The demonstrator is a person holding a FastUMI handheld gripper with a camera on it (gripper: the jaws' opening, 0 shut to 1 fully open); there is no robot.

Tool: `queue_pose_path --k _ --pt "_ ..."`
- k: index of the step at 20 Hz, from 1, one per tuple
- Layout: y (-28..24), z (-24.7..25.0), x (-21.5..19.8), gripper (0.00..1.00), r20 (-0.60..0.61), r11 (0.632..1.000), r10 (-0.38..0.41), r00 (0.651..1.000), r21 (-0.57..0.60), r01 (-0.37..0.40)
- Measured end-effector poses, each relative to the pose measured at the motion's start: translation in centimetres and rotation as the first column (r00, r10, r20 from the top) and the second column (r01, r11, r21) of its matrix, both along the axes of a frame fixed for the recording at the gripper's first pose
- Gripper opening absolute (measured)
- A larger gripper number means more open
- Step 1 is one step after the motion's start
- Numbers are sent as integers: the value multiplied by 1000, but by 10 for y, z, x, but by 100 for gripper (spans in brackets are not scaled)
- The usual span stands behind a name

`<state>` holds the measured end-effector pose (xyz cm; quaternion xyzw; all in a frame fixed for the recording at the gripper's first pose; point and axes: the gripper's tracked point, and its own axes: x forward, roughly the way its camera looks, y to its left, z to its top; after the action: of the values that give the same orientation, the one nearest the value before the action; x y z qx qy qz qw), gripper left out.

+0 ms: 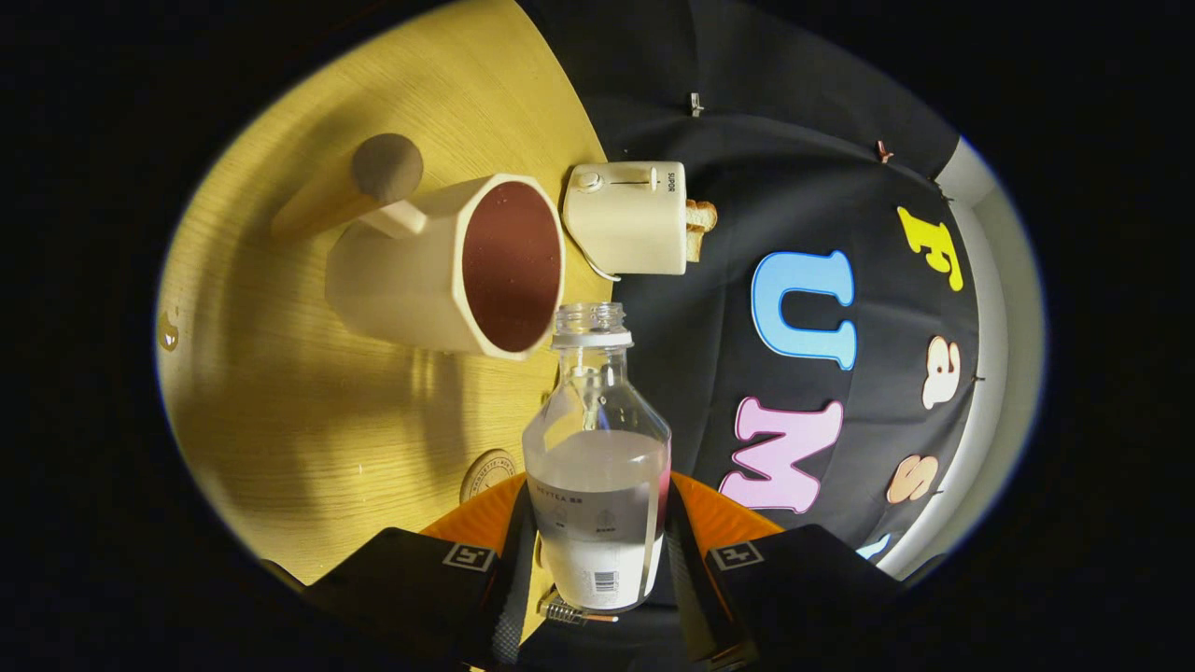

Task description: Take the bottle from table, then pour the juice into the cup, finally place the bottle on the coaster

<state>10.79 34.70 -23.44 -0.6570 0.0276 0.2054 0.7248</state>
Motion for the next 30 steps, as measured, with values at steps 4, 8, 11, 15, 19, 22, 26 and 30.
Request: queue_pose_path --k 4,8,11,15,19,22,26,30 --pt "2 3 2 68 22 999 28 999 -35 -28" --pt "0 3 2 68 27 998 36 999 -52 -34" --pt "1 8 3 68 41 996 48 998 -72 -45" --pt "5 13 5 68 64 994 69 996 -93 -63" --pt "5 14 4 68 74 991 79 994 -109 -71" --pt "6 15 5 68 80 989 90 993 -123 -80" --pt "9 18 6 68 89 986 104 991 -136 -92" --pt "10 19 8 68 96 985 109 989 -146 -95"
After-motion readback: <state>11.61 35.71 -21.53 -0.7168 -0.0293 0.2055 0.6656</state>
